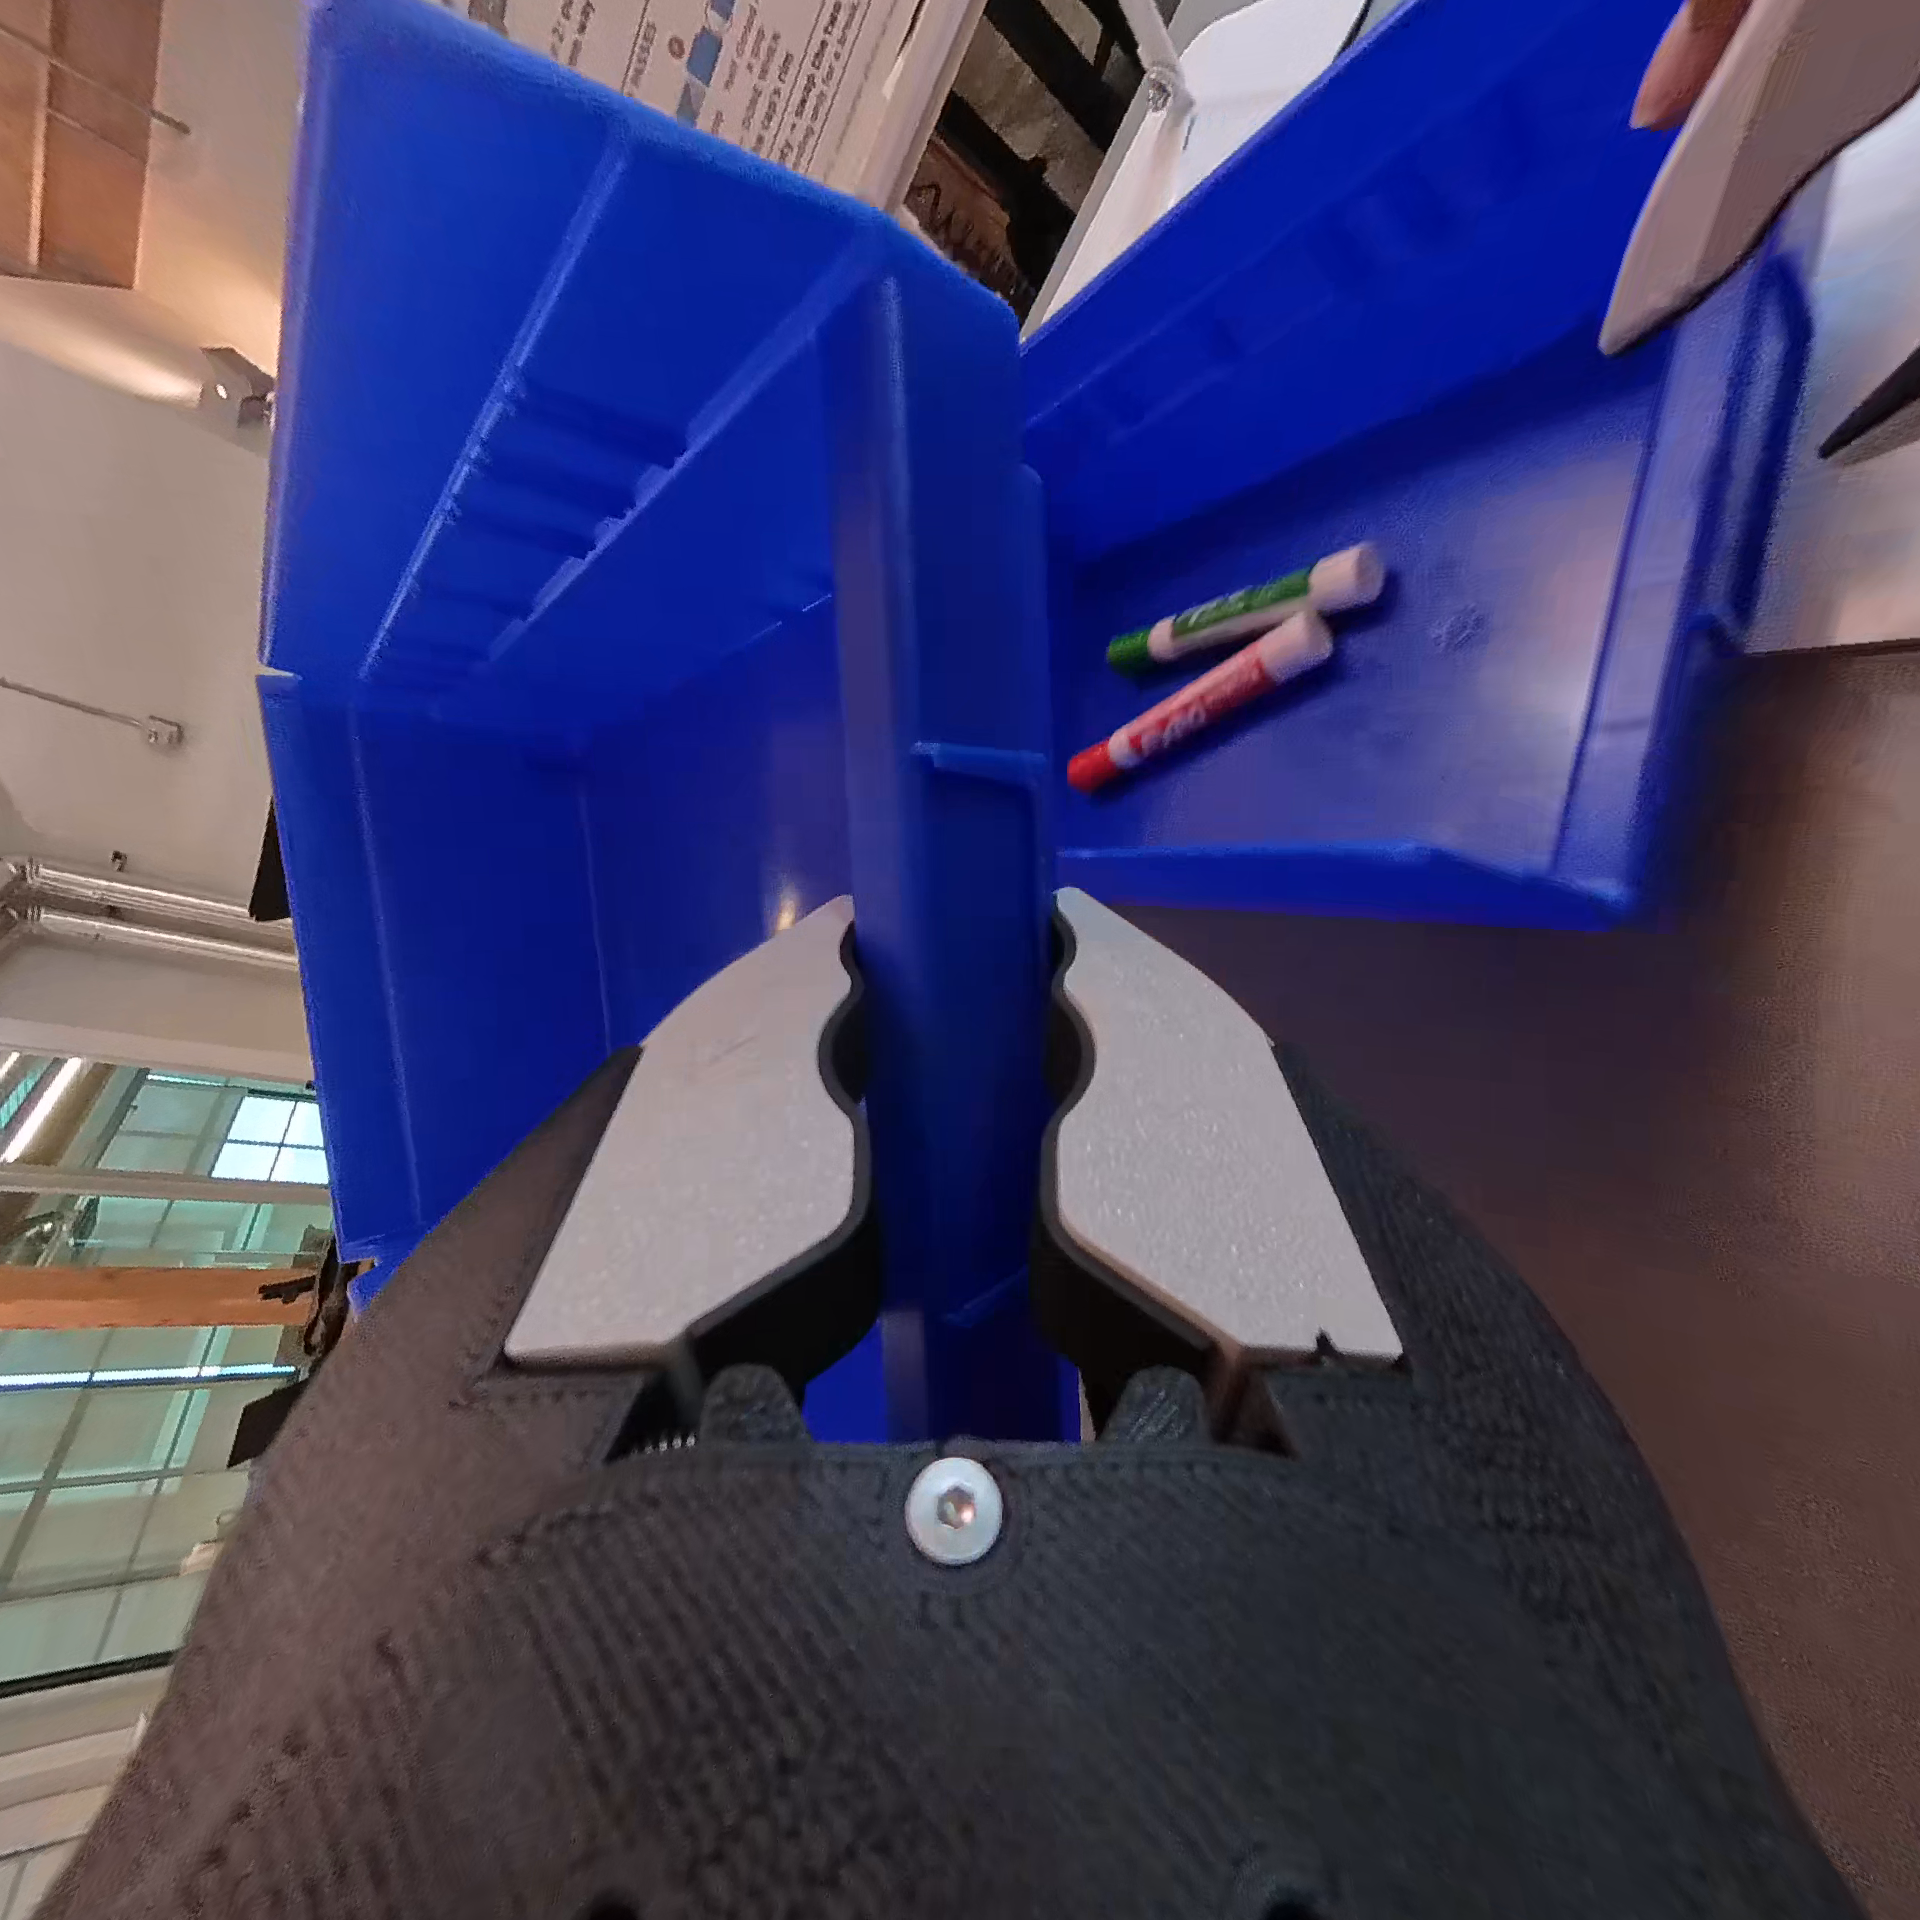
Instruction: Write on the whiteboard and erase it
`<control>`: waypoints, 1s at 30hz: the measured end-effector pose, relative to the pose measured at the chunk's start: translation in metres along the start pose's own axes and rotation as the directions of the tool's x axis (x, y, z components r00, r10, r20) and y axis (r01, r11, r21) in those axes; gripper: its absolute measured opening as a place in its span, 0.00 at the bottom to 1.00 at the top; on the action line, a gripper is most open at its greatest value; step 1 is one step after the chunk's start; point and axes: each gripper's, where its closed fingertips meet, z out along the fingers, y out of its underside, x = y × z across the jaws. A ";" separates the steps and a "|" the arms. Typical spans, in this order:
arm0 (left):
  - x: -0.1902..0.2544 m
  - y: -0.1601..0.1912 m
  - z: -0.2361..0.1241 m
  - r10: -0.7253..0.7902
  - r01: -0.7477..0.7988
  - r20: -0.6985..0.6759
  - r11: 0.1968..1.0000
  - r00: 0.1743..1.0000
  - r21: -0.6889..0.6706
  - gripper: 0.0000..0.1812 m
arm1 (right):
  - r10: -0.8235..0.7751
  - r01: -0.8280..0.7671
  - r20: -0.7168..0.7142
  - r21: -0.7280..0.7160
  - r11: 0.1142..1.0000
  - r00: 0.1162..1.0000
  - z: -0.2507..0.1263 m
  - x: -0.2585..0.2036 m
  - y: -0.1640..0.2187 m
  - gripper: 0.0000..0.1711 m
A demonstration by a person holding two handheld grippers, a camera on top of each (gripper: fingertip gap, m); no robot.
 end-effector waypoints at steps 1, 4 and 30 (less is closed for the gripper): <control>0.002 -0.003 0.001 0.007 -0.007 -0.006 1.000 1.000 0.006 0.17 | 0.038 -0.038 -0.008 0.017 0.999 0.999 -0.003 0.003 -0.001 0.25; 0.012 -0.016 0.003 0.039 -0.038 -0.034 0.999 0.999 0.024 0.17 | 0.159 -0.159 0.006 0.084 0.984 0.987 -0.024 0.005 -0.006 0.24; 0.143 -0.183 0.053 0.405 -0.353 -0.362 0.913 0.840 0.202 0.17 | -0.125 -0.016 -0.233 -0.523 0.852 0.965 -0.127 0.047 0.078 0.26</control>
